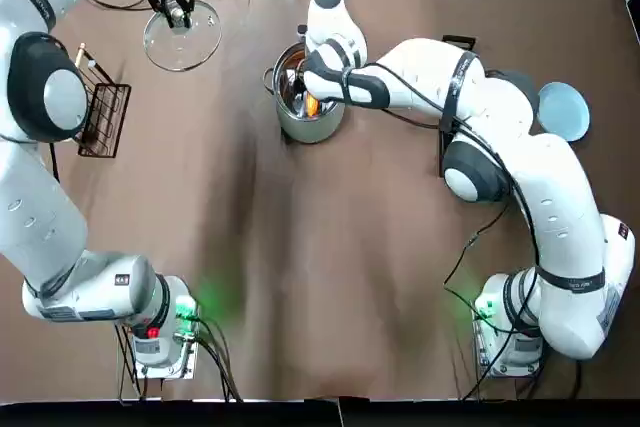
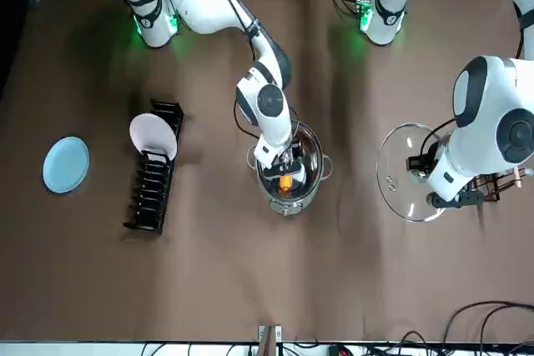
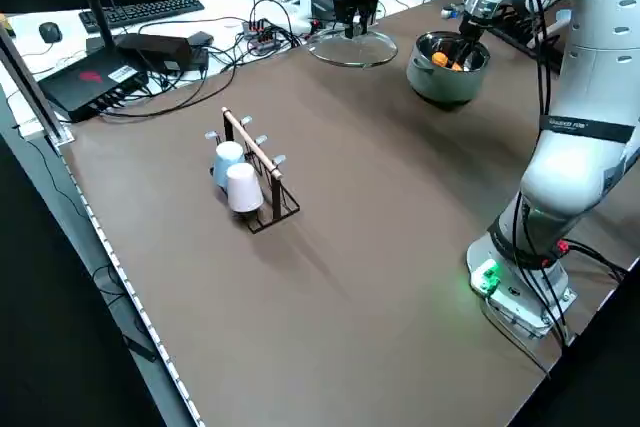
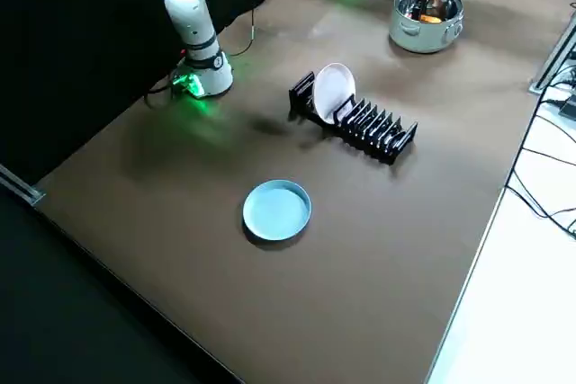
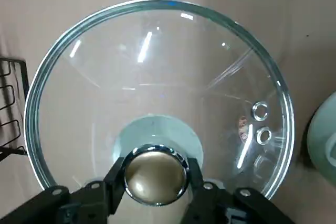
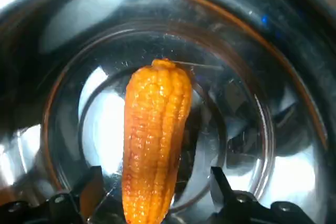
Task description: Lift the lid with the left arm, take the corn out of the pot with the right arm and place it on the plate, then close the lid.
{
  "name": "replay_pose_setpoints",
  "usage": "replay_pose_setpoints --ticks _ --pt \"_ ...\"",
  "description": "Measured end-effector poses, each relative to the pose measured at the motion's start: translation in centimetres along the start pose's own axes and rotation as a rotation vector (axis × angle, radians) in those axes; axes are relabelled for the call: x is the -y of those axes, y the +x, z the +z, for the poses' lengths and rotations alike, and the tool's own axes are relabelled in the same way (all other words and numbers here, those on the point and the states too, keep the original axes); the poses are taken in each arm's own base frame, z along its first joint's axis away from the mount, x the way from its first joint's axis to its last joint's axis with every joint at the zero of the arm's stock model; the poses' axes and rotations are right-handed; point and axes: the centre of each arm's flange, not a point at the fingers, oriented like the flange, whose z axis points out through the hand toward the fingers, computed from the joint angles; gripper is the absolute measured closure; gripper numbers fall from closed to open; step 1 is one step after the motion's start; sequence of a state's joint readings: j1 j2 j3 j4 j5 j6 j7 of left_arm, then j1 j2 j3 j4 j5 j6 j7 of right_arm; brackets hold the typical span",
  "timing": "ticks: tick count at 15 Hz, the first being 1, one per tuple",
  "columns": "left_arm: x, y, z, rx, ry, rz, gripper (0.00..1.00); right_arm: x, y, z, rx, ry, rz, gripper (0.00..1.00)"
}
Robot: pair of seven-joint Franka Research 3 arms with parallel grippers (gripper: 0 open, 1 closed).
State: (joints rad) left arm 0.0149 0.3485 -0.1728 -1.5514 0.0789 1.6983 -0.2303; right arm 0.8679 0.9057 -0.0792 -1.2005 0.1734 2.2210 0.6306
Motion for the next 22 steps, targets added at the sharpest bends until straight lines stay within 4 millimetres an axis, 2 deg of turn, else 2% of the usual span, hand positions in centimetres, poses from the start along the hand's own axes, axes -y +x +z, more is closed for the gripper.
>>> replay_pose_setpoints --ticks 4,8,9,13,18,20,22 --pt "0.0 0.0 0.0 0.0 0.0 0.0 0.49 -0.3 0.1 0.9 -0.002 -0.004 0.003 0.1" --pt "0.0 0.0 0.0 -0.001 0.0 0.0 0.49 -0.4 0.2 1.7 -0.013 -0.002 0.003 0.16" --pt "0.0 0.0 0.0 -0.001 0.0 0.0 0.49 -0.4 0.2 1.6 -0.017 0.001 0.002 0.22" --pt "0.0 0.0 0.0 -0.002 -0.001 0.0 0.49 -0.2 0.5 1.1 -0.041 0.001 -0.01 0.6" --pt "0.1 0.1 0.0 -0.003 -0.001 -0.002 0.49 0.4 0.9 -0.5 -0.072 0.002 -0.029 0.61" --pt "0.2 0.1 0.0 -0.003 -0.002 -0.003 0.49 0.6 0.9 -1.9 -0.057 -0.006 -0.031 0.61" --pt "0.2 0.1 0.0 -0.003 -0.002 -0.003 0.49 0.8 0.8 -4.2 -0.04 -0.013 -0.032 0.61"
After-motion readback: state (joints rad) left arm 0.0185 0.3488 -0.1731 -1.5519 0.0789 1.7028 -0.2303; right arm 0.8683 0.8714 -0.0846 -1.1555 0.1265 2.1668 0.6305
